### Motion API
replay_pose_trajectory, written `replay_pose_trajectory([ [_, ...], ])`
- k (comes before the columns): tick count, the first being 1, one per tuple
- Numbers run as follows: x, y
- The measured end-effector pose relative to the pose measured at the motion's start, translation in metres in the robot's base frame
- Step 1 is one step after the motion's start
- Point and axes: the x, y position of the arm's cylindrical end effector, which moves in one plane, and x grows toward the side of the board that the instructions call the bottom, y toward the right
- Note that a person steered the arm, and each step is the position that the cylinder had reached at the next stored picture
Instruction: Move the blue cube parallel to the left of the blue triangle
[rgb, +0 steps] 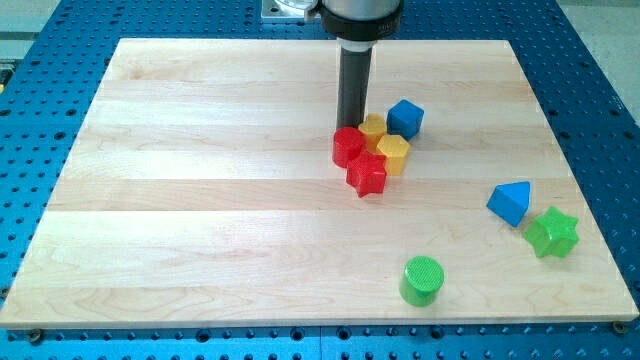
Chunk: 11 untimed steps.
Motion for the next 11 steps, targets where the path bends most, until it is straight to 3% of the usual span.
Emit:
replay_pose_trajectory([
  [2,-0.06,0.035],
  [4,0.006,0.134],
  [5,-0.044,0.125],
  [6,-0.036,0.084],
  [9,0.102,0.092],
  [10,0.099,0.047],
  [11,0.13,0.067],
])
